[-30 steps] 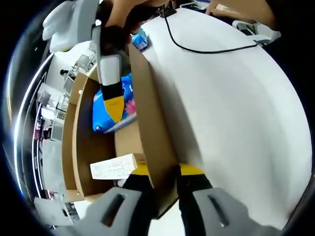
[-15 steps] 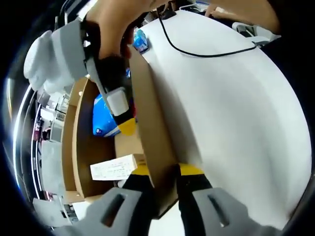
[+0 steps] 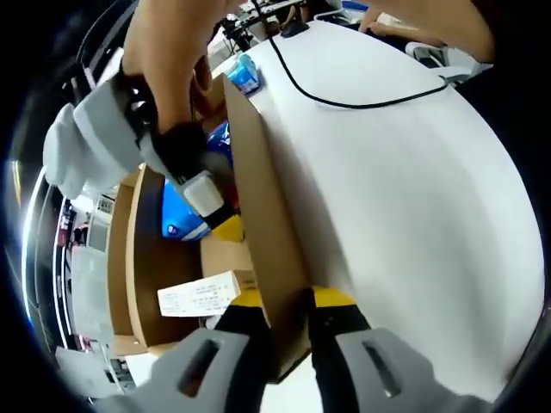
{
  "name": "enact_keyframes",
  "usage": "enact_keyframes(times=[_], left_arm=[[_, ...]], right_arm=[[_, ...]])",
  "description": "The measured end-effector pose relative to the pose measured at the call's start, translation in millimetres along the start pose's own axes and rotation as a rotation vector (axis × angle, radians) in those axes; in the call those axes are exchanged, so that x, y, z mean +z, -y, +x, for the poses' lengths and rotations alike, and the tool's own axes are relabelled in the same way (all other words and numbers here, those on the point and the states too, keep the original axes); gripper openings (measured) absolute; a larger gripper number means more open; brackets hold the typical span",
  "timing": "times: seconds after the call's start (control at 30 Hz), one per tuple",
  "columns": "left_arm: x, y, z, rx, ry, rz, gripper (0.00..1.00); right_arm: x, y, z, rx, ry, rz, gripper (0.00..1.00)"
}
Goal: Operate the shoe box by opening the lid, removing the specified soft item, and placing it in the target area until the item is outside and the box remains undamaged.
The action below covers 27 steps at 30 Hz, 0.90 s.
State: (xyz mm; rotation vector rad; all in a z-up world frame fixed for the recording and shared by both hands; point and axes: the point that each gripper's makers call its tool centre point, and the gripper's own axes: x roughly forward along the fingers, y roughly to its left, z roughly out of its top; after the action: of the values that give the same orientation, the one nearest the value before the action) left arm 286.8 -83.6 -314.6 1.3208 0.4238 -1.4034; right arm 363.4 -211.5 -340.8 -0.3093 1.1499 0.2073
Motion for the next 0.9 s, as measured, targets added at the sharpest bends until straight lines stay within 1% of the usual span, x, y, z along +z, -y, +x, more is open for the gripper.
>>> enact_keyframes(times=[0.1, 0.17, 0.2, 0.23, 0.27, 0.3, 0.33, 0.37, 0.53, 0.6, 0.67, 0.73, 0.9], left_arm=[[1.0, -1.2, 1.5, -0.002, 0.009, -0.008, 0.14], [1.1, -1.0, 1.6, -0.001, 0.006, -0.006, 0.14], [1.1, -1.0, 1.5, -0.001, 0.005, -0.007, 0.14], [1.2, -0.8, 1.5, -0.001, 0.007, -0.007, 0.14], [1.0, -0.9, 1.4, -0.001, 0.006, -0.006, 0.14], [0.9, -1.0, 1.4, -0.001, 0.007, -0.007, 0.14], [0.9, -1.0, 1.4, -0.002, 0.007, -0.007, 0.14], [0.9, -0.8, 1.2, -0.002, 0.008, -0.007, 0.14], [1.2, -0.8, 1.1, -0.001, 0.013, -0.013, 0.14], [1.7, -1.5, 1.5, 0.003, 0.014, -0.022, 0.14], [1.6, -1.7, 1.7, 0.003, 0.013, -0.023, 0.14], [2.2, -1.8, 1.4, 0.003, 0.023, -0.03, 0.14], [1.5, -2.7, 1.3, 0.01, 0.019, -0.039, 0.14]], right_arm=[[-3.4, -0.1, 4.8, 0.058, -0.045, 0.031, 0.94], [-4.3, 0.1, 6.4, 0.079, -0.064, 0.041, 0.94], [-5.3, -0.2, 8.6, 0.099, -0.07, 0.05, 0.96], [-5.0, -6.7, 13.8, 0.142, -0.058, 0.075, 0.98], [-6.0, 0.0, 12.9, 0.131, -0.067, 0.064, 0.99], [-4.3, -0.8, 12.4, 0.121, -0.066, 0.032, 0.99], [-4.7, -0.8, 12.5, 0.121, -0.064, 0.058, 0.99], [-4.7, -2.0, 12.5, 0.121, -0.066, 0.06, 0.99], [-2.8, -4.4, 13.4, 0.126, -0.06, 0.045, 0.99], [0.6, -4.7, 14.7, 0.131, -0.04, 0.029, 0.99], [1.0, -5.0, 15.2, 0.133, -0.047, 0.027, 0.99], [2.0, -4.8, 15.8, 0.136, -0.044, 0.02, 0.99], [8.3, -2.1, 20.3, 0.139, -0.025, 0.013, 0.99]])
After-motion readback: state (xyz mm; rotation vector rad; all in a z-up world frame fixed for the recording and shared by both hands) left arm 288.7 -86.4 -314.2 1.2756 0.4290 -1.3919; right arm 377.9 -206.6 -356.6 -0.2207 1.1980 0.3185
